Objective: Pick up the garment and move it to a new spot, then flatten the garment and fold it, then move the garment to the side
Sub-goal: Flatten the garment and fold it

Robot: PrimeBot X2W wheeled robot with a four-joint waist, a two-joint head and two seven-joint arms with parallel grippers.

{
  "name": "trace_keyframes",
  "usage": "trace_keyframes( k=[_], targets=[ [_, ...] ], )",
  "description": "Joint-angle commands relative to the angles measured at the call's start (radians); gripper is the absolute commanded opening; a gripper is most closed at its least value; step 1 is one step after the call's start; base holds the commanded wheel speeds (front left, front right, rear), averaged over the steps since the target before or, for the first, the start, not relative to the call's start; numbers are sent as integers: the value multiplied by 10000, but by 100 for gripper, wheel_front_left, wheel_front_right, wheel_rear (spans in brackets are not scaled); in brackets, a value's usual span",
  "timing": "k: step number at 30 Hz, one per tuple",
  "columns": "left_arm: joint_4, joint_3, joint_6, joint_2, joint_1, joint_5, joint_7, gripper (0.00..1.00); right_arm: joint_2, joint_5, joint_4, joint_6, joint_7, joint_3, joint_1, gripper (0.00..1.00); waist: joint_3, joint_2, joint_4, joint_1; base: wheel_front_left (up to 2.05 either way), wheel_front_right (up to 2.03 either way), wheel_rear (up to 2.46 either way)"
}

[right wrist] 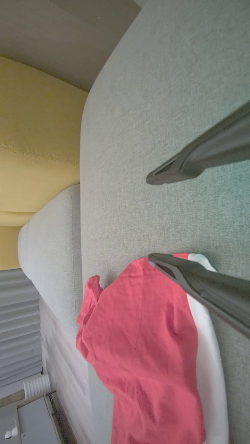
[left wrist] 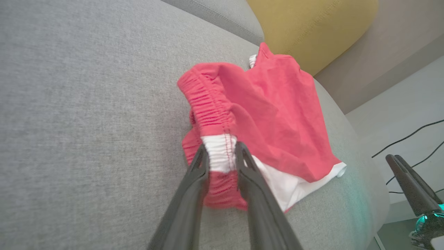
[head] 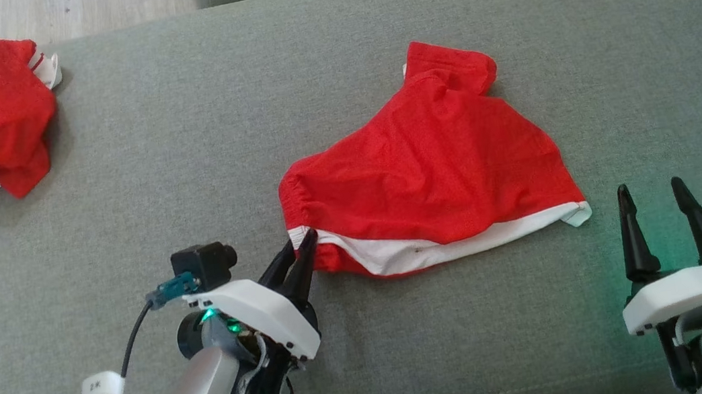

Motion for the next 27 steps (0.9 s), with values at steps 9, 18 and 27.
trace_keyframes(
  k=[9,18,27],
  targets=[
    [-184,375,51,120,-276,-69,-463,0,-55,-193,538,65,194,268,-368,100,12,0,-8,0,0,0,0],
    [-4,345,58,115,-304,-61,-715,0,-54,-183,1713,65,272,825,-1063,100,74,0,171,0,0,0,0],
    [182,209,39,71,-321,-112,-811,0,-54,77,3247,65,254,1538,-1731,98,-10,0,319,0,0,0,0]
  ],
)
